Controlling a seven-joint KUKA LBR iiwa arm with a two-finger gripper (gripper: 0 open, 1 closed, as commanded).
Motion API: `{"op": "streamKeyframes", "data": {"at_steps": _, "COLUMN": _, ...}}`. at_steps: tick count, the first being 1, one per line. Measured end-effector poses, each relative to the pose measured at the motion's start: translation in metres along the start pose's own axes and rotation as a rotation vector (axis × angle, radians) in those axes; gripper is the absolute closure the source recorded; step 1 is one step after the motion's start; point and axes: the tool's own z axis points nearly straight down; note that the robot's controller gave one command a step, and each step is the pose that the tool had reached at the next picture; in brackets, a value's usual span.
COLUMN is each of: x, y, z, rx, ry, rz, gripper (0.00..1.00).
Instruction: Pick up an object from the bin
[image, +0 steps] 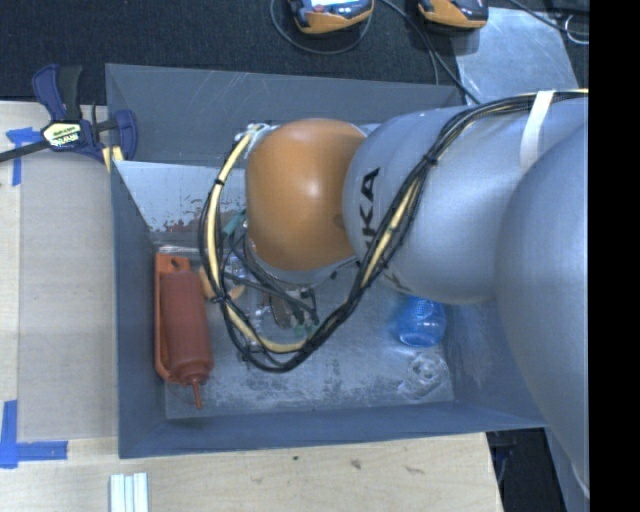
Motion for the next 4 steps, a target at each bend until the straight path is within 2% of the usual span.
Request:
{"op": "streamKeyframes", "data": {"at_steps": 1, "x": -0.041, "y": -0.086, "z": 0.059, "rx": -0.007, "ry": -0.007, "rz": -0.187, "gripper": 0.00}}
{"op": "streamKeyframes", "data": {"at_steps": 2, "x": -0.036, "y": -0.065, "z": 0.026, "rx": -0.001, "ry": -0.008, "rz": -0.116, "gripper": 0.00}}
{"op": "streamKeyframes", "data": {"at_steps": 3, "x": -0.111, "y": -0.040, "z": 0.036, "rx": -0.008, "ry": -0.017, "rz": -0.151, "gripper": 0.00}}
{"op": "streamKeyframes", "data": {"at_steps": 4, "x": -0.104, "y": -0.032, "z": 0.047, "rx": -0.003, "ry": -0.010, "rz": -0.218, "gripper": 0.00}}
